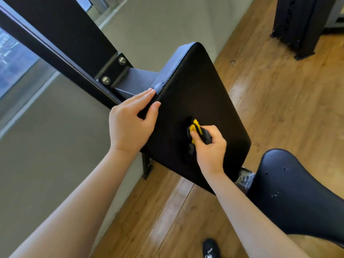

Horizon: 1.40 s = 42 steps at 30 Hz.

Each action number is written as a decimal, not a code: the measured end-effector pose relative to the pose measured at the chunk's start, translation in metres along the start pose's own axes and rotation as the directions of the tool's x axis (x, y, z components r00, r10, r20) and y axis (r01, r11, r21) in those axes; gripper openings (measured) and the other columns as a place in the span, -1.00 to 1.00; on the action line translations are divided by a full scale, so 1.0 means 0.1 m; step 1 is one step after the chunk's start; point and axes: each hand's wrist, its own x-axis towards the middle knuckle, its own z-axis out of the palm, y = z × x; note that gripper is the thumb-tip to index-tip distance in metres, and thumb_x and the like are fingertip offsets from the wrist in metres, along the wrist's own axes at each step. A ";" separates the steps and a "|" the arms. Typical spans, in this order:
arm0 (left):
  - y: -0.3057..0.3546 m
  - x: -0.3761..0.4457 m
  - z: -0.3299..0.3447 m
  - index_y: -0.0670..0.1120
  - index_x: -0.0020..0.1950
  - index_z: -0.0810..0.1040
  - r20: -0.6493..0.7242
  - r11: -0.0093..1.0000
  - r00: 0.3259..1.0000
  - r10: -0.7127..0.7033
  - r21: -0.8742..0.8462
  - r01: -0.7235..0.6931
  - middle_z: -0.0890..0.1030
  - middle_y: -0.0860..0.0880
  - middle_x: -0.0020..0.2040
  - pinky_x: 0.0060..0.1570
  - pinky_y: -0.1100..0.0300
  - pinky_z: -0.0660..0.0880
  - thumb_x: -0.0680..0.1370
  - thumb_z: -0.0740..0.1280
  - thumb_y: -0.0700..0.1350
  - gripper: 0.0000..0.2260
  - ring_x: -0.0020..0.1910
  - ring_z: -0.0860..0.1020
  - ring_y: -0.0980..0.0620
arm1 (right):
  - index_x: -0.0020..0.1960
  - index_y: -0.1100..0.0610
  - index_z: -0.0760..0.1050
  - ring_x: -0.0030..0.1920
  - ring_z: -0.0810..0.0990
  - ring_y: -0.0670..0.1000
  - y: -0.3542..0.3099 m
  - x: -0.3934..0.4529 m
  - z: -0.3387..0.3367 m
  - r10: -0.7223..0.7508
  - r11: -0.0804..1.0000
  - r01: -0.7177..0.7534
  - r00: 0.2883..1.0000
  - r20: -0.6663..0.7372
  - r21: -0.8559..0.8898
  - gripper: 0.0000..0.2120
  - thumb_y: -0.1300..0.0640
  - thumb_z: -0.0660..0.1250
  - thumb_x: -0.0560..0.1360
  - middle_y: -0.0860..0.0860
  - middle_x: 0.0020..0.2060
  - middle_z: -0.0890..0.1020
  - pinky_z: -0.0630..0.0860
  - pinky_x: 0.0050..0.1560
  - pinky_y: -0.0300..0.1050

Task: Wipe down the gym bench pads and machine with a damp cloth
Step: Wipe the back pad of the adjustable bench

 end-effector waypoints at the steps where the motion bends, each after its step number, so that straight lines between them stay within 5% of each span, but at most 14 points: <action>1: 0.00 0.00 0.00 -0.14 0.15 0.63 -0.001 1.000 1.000 -0.004 -0.001 0.004 0.57 0.12 0.09 0.16 0.33 0.47 0.51 0.33 -0.05 -0.72 0.15 0.50 0.27 | -0.16 0.08 0.51 -0.22 0.50 -0.16 0.13 -0.05 -0.06 0.064 0.998 -0.064 0.998 -0.014 0.004 -0.86 0.29 0.40 0.45 0.09 -0.24 0.54 0.39 -0.17 -0.45; 10: 0.00 0.00 0.00 -0.16 0.15 0.62 0.007 0.999 0.999 -0.054 0.007 0.054 0.58 0.08 0.08 0.20 0.42 0.40 0.50 0.35 -0.09 -0.73 0.16 0.50 0.28 | -0.21 0.18 0.48 -0.28 0.46 -0.04 1.20 -0.49 -0.59 0.490 0.861 -0.506 0.853 -0.182 -0.056 -0.87 0.24 0.33 0.51 0.05 -0.34 0.52 0.38 -0.28 -0.37; 15: 0.02 0.00 0.01 -0.15 0.18 0.59 0.002 0.998 0.998 -0.061 0.019 0.061 0.54 0.15 0.10 0.19 0.45 0.38 0.50 0.34 -0.08 -0.71 0.10 0.48 0.46 | -0.15 0.17 0.49 -0.14 0.51 0.07 1.58 -0.58 -0.75 0.635 0.740 -0.670 0.724 -0.270 -0.055 -0.92 0.22 0.31 0.53 0.05 -0.27 0.53 0.35 -0.10 -0.15; 20: 0.00 0.00 0.01 -0.15 0.17 0.60 -0.003 0.998 0.998 -0.065 0.010 0.065 0.56 0.10 0.10 0.18 0.47 0.38 0.50 0.34 -0.07 -0.71 0.07 0.47 0.50 | 0.06 0.21 0.57 0.04 0.56 0.19 2.00 -0.69 -0.85 0.785 0.481 -0.875 0.399 -0.475 0.060 -0.81 0.15 0.37 0.49 0.19 -0.05 0.62 0.48 0.08 0.07; 26: 0.00 0.00 0.01 -0.15 0.18 0.57 -0.010 0.999 0.999 -0.043 0.028 0.043 0.56 0.10 0.10 0.16 0.46 0.39 0.51 0.35 -0.09 -0.73 0.08 0.48 0.48 | 0.19 0.18 0.54 0.10 0.57 0.20 2.13 -0.66 -0.99 0.838 0.319 -0.915 0.152 -0.523 0.245 -0.72 0.15 0.36 0.49 0.18 0.07 0.61 0.48 0.15 0.04; 28: 0.00 0.01 0.01 -0.13 0.18 0.57 -0.020 0.999 0.999 -0.037 0.030 0.037 0.56 0.10 0.09 0.18 0.43 0.40 0.50 0.35 -0.09 -0.72 0.08 0.49 0.46 | 0.11 0.11 0.56 0.09 0.59 0.16 2.00 -0.53 -0.96 0.800 0.432 -0.859 0.223 -0.557 0.276 -0.79 0.11 0.36 0.48 0.12 0.01 0.62 0.49 0.16 0.06; 30: 0.01 0.01 0.01 -0.15 0.16 0.60 -0.030 0.999 0.999 -0.030 0.032 0.031 0.58 0.09 0.07 0.18 0.41 0.42 0.50 0.35 -0.08 -0.73 0.10 0.52 0.36 | -0.03 -0.01 0.55 0.03 0.59 0.08 1.62 -0.26 -0.78 0.769 0.573 -0.764 0.375 -0.518 0.297 -0.93 0.07 0.36 0.48 0.03 -0.06 0.63 0.50 0.15 0.06; 32: 0.01 0.01 0.01 -0.16 0.13 0.63 -0.027 0.999 0.999 -0.021 0.033 0.022 0.59 0.08 0.05 0.18 0.38 0.43 0.50 0.35 -0.09 -0.74 0.12 0.53 0.26 | -0.17 -0.02 0.54 -0.06 0.59 0.02 1.02 0.04 -0.56 0.681 0.729 -0.621 0.612 -0.402 0.288 -0.95 0.08 0.37 0.47 -0.02 -0.16 0.62 0.53 0.09 0.03; 35: 0.01 0.01 0.01 -0.17 0.12 0.64 -0.012 1.000 1.000 -0.011 0.029 0.011 0.58 0.09 0.06 0.18 0.36 0.45 0.50 0.35 -0.09 -0.75 0.11 0.54 0.22 | -0.21 0.08 0.53 -0.28 0.53 -0.21 -0.03 0.33 -0.26 0.331 0.938 -0.300 0.925 -0.185 0.176 -0.91 0.20 0.39 0.46 -0.05 -0.34 0.54 0.49 -0.16 -0.26; 37: 0.00 0.01 0.00 -0.17 0.10 0.65 -0.019 0.999 1.000 0.006 0.037 -0.006 0.59 0.08 0.06 0.17 0.36 0.45 0.51 0.33 -0.10 -0.77 0.08 0.56 0.20 | -0.16 0.21 0.54 -0.29 0.55 -0.21 -0.60 0.36 -0.01 0.086 0.980 -0.080 0.996 -0.027 0.181 -0.95 0.24 0.40 0.45 -0.01 -0.33 0.55 0.45 -0.23 -0.35; 40: 0.00 0.02 0.00 -0.14 -0.20 0.66 -0.019 1.000 1.000 0.004 0.015 -0.003 0.64 0.06 -0.18 -0.08 0.42 0.44 0.50 0.25 -0.19 -0.80 -0.17 0.55 0.25 | -0.19 0.22 0.53 -0.26 0.54 -0.02 -0.99 0.32 0.35 -0.155 0.983 0.143 0.981 0.114 0.112 -0.88 0.19 0.45 0.42 0.08 -0.28 0.56 0.50 -0.22 -0.20; 42: 0.01 0.03 0.00 -0.12 -0.33 0.55 -0.028 1.000 1.000 -0.007 0.000 0.007 0.50 0.12 -0.33 -0.23 0.44 0.36 0.49 0.22 -0.24 -0.78 -0.30 0.43 0.26 | -0.22 0.24 0.52 -0.29 0.50 -0.02 -1.00 0.30 0.48 -0.208 0.978 0.203 0.970 0.125 0.054 -0.85 0.18 0.44 0.42 0.08 -0.28 0.53 0.48 -0.24 -0.20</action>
